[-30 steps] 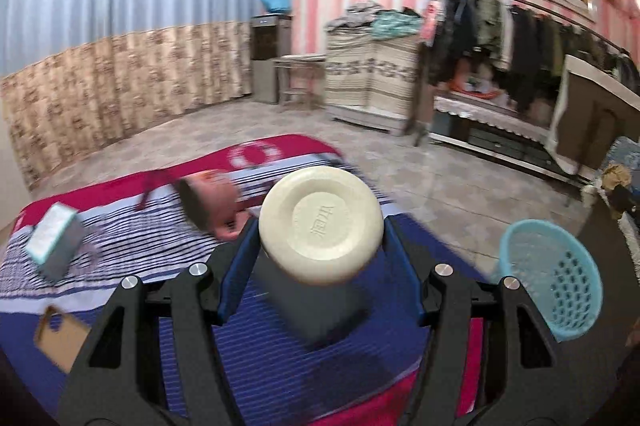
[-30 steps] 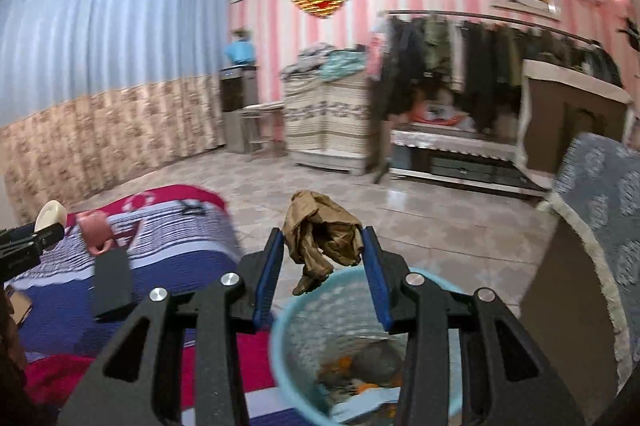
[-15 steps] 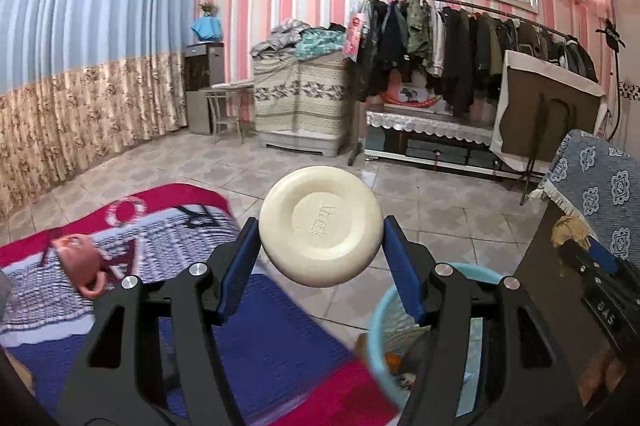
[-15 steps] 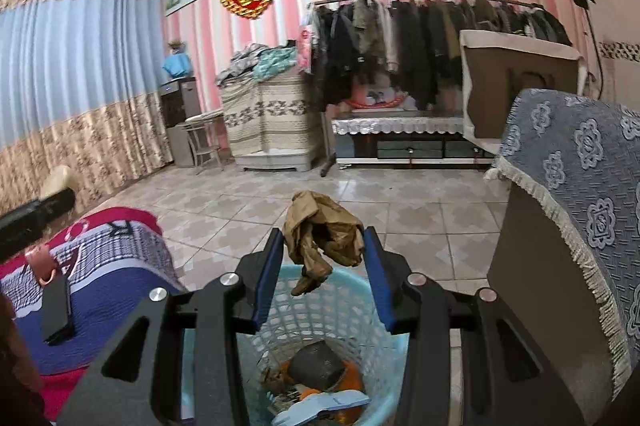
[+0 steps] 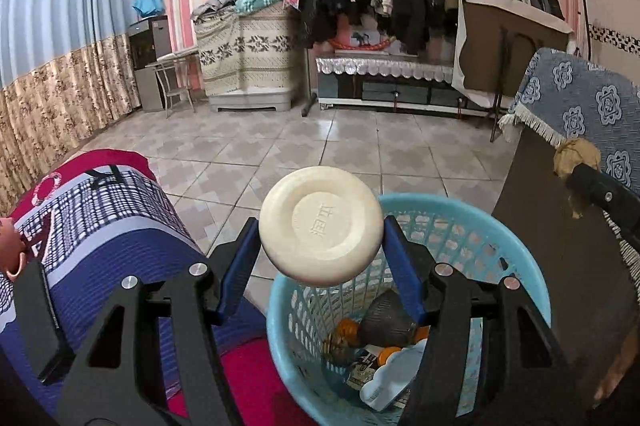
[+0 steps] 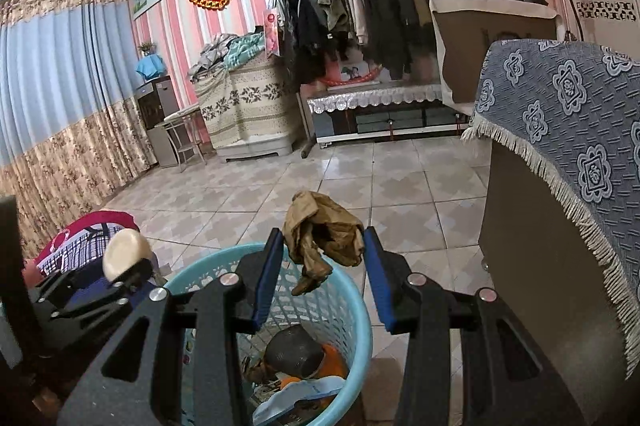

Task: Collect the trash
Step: 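Carry the white lid and brown cloth to the blue basket and open both tools, then withdraw both tools from the basket back toward the bed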

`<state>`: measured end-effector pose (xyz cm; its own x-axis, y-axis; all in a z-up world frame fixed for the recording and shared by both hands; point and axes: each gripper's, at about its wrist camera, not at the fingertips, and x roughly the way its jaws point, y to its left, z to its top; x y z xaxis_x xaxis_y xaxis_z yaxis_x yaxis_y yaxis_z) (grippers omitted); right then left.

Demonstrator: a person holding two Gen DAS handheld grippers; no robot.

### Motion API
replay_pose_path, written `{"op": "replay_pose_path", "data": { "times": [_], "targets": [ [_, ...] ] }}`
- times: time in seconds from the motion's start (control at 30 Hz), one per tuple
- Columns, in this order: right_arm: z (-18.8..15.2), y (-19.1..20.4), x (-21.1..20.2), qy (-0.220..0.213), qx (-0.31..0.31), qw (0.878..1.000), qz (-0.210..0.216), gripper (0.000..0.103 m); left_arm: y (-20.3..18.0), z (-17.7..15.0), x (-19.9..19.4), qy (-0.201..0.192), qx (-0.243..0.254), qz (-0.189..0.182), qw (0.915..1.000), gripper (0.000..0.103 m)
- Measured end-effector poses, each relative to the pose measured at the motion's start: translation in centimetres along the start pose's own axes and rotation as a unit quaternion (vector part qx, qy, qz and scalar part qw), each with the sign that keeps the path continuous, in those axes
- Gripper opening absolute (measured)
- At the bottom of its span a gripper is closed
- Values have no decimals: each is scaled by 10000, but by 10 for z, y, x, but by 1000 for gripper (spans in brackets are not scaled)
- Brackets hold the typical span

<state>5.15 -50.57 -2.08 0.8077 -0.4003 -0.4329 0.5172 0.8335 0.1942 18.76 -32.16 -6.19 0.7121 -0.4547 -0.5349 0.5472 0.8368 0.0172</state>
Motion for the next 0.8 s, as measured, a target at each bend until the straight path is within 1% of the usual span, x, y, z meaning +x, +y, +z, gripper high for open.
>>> {"op": "replay_pose_path", "data": {
  "times": [0.03,0.1,0.13,0.23,0.3,0.4,0.47,0.57,0.67,0.7,0.73,0.77,0.8],
  "targets": [
    [-1,1,1,8,-23,10000,1,42,1,1,1,27,-15,-21,10000,62],
    [-3,5,1,14,-52,10000,10,42,3,2,3,66,-59,13,10000,87],
    [-3,7,2,15,-74,10000,12,42,5,3,1,18,-110,51,9999,89],
    [-4,14,5,38,-180,9998,18,42,17,8,-4,-9,-237,107,9997,92],
    [-9,23,7,90,-247,9996,37,42,27,8,-10,-31,-305,265,9992,97],
    [-15,29,18,242,-258,9993,80,42,42,7,-18,-72,-384,405,9984,97],
    [-18,36,24,321,-345,9989,57,42,56,6,-25,-120,-451,562,9973,97],
    [-21,42,28,343,-401,9986,24,42,72,6,-29,-139,-581,677,9959,97],
    [-21,50,29,312,-489,9983,-29,45,82,3,-28,-62,-690,732,9949,97],
    [-22,52,30,312,-528,9981,-29,57,85,3,-27,-43,-706,745,9947,97],
    [-24,55,30,304,-580,9978,-46,78,87,3,-26,-16,-720,778,9944,97],
    [-25,59,30,252,-674,9973,-141,84,87,2,-26,-8,-723,796,9942,97],
    [-27,61,30,225,-753,9967,-196,85,88,2,-26,-2,-723,814,9941,97]
  ]
}}
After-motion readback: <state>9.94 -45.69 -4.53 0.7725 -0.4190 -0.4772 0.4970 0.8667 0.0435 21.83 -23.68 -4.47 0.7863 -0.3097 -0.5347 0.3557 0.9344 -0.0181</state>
